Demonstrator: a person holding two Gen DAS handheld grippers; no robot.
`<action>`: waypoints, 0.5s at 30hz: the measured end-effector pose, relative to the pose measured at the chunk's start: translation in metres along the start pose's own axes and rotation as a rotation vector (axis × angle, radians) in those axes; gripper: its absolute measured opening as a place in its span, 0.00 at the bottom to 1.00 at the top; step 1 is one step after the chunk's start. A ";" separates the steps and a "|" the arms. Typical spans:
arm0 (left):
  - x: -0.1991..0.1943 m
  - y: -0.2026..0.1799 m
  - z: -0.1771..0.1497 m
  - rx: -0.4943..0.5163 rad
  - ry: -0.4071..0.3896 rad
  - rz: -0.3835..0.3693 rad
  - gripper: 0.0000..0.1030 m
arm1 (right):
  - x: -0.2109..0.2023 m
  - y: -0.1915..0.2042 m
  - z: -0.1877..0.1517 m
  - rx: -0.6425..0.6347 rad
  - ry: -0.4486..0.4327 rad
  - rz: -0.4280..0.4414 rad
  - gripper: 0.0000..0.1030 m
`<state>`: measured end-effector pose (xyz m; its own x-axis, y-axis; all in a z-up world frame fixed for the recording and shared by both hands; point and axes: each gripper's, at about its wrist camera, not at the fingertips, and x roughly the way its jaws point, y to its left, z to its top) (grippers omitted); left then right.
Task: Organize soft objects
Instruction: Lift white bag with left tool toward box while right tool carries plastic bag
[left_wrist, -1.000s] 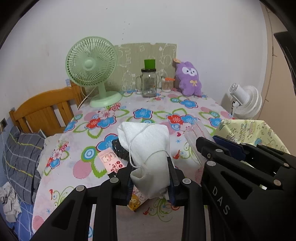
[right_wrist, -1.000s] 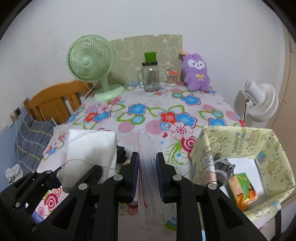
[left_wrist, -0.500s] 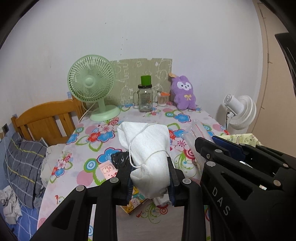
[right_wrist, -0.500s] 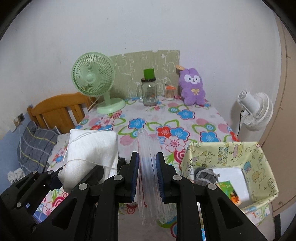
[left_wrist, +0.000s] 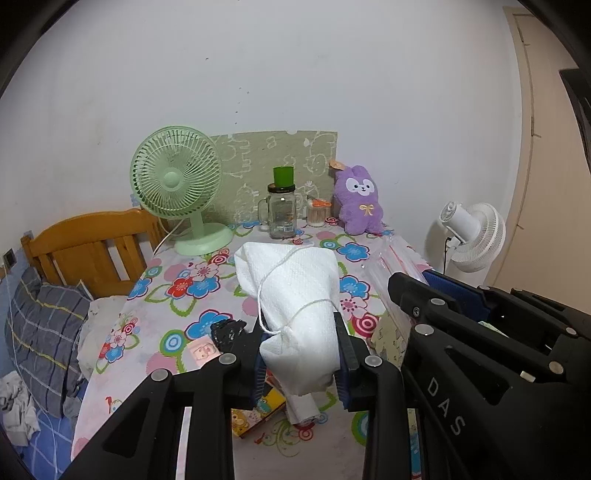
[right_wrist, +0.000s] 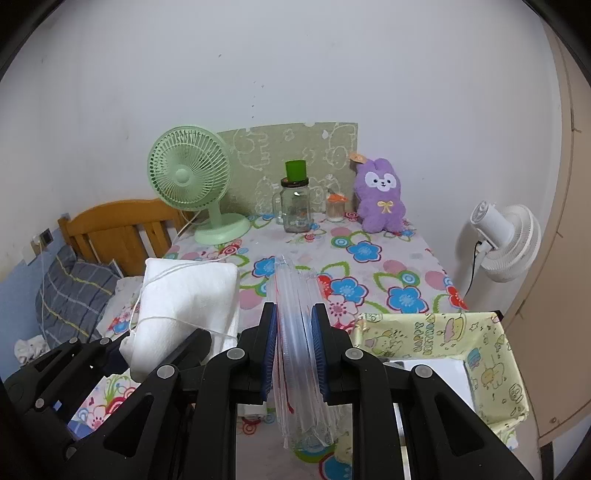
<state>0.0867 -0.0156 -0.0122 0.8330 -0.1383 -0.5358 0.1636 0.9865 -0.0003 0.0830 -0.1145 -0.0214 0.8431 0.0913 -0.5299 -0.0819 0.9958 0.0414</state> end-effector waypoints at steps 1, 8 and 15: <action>0.001 -0.002 0.001 0.001 0.001 -0.001 0.29 | 0.000 -0.002 0.000 0.001 0.000 -0.002 0.21; 0.010 -0.021 0.002 0.011 0.010 -0.019 0.29 | 0.001 -0.023 0.000 0.009 0.000 -0.016 0.21; 0.020 -0.044 0.002 0.021 0.027 -0.049 0.29 | 0.002 -0.047 -0.005 0.020 0.002 -0.034 0.21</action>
<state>0.0972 -0.0617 -0.0213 0.8091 -0.1840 -0.5581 0.2153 0.9765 -0.0099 0.0860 -0.1615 -0.0283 0.8440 0.0570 -0.5333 -0.0424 0.9983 0.0396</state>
